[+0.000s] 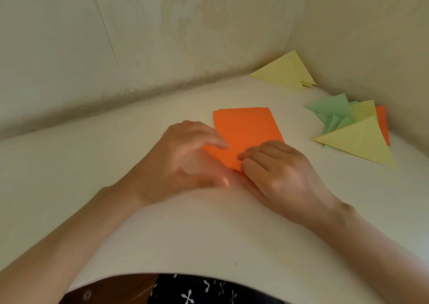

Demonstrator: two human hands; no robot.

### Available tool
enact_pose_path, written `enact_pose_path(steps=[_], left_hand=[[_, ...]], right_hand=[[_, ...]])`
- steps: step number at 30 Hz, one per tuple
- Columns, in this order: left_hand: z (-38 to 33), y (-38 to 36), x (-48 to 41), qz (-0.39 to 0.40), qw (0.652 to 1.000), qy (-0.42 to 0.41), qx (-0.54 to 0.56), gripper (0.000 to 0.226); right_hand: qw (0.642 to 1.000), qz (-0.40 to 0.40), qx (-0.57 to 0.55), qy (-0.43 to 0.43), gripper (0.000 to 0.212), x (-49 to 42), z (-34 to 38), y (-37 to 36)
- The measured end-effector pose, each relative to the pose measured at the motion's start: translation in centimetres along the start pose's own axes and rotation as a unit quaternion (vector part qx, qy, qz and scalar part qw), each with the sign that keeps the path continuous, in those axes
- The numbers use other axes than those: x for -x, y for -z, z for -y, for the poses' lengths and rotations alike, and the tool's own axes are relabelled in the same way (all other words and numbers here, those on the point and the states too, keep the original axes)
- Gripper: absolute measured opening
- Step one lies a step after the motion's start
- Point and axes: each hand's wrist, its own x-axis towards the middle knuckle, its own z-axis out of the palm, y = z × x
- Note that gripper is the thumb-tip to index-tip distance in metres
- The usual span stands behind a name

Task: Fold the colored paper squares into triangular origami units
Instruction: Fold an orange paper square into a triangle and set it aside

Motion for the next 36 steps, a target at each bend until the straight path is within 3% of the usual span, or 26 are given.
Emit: enact_pose_path(steps=[3,5,9,13,15,18,21,26,30,34,36], left_hand=[[0.5,-1.1,0.2,0.031,0.990,-0.078,-0.110,0.029],[0.9,-1.0,0.4,0.028,0.991,-0.075,-0.112,0.011],[1.6,0.1,1.2,0.033,0.998,-0.002,-0.055,0.016],[2.4,0.5,1.3,0.055,0.990,0.014,-0.130,0.021],[2.6,0.4,1.3,0.064,0.986,0.007,-0.152,0.020],[2.7,0.3,1.3,0.085,0.991,0.015,-0.102,0.027],[2.6,0.6,1.2,0.074,0.995,0.069,-0.011,0.027],[2.7,0.2,1.3,0.057,0.987,0.148,-0.010,0.029],[2.8,0.3,1.2,0.079,0.986,0.145,-0.014,0.026],[2.8,0.4,1.4,0.081,0.985,0.150,-0.015,0.027],[2.7,0.4,1.5,0.078,0.984,0.156,-0.027,0.030]], right_hand=[[1.000,0.008,-0.017,-0.013,0.023,-0.4,0.9,0.0],[0.997,0.045,-0.062,-0.015,0.016,-0.2,0.9,-0.2],[0.979,0.097,-0.172,-0.054,0.027,0.1,-0.6,-0.1],[0.974,0.060,-0.200,-0.093,0.033,0.1,-1.3,1.0],[0.950,0.052,-0.285,-0.120,0.027,-0.1,-0.4,1.7],[0.868,0.057,-0.433,-0.235,0.026,-0.4,0.9,1.6],[0.817,0.073,-0.444,-0.361,0.026,-1.0,0.9,0.7],[0.835,0.106,-0.366,-0.398,0.023,-1.5,0.3,0.6],[0.866,0.120,-0.317,-0.367,0.022,-1.0,0.8,1.0],[0.919,0.101,-0.232,-0.301,0.023,-0.3,1.6,0.2],[0.924,0.095,-0.222,-0.296,0.021,-0.1,1.6,-0.2]])
